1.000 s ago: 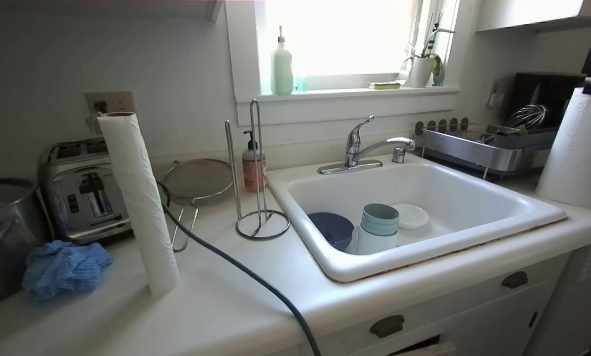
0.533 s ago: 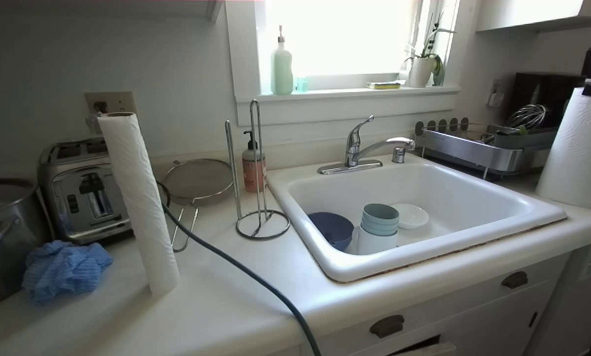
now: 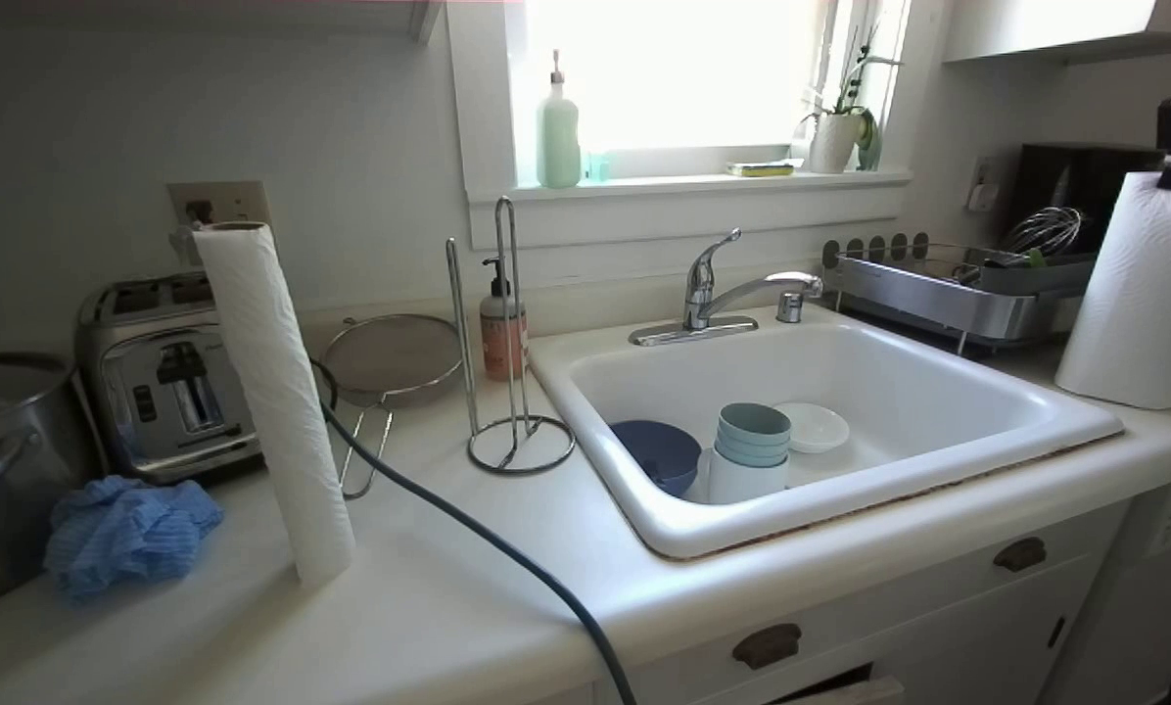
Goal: Put the paper towel to the right on the paper towel stand to the left
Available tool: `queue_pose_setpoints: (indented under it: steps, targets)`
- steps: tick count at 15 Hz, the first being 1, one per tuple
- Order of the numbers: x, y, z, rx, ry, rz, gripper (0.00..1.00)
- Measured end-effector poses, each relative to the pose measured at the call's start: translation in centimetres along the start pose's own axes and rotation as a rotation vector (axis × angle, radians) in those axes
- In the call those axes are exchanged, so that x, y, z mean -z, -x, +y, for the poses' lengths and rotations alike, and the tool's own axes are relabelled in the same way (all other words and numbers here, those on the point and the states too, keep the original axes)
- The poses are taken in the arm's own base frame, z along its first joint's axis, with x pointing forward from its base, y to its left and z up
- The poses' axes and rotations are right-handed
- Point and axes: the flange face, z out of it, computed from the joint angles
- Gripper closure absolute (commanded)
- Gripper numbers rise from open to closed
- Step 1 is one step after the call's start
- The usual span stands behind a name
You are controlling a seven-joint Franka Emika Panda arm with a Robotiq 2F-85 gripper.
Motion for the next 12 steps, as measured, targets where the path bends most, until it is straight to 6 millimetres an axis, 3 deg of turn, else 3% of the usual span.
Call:
queue_pose_setpoints:
  steps: [1, 3, 6, 9, 12]
  targets:
    - [0.1, 0.0, 0.0, -0.001, -0.002, -0.002, 0.99]
    - [1.0, 0.1, 0.0, 0.0, -0.002, -0.002, 0.97]
    - [3.9, 0.3, -0.4, 0.01, 0.003, 0.015, 0.96]
    - [8.5, 0.9, -2.1, 0.084, 0.013, 0.064, 0.96]
    - [13.9, 2.1, -5.8, 0.228, 0.024, 0.125, 0.96]
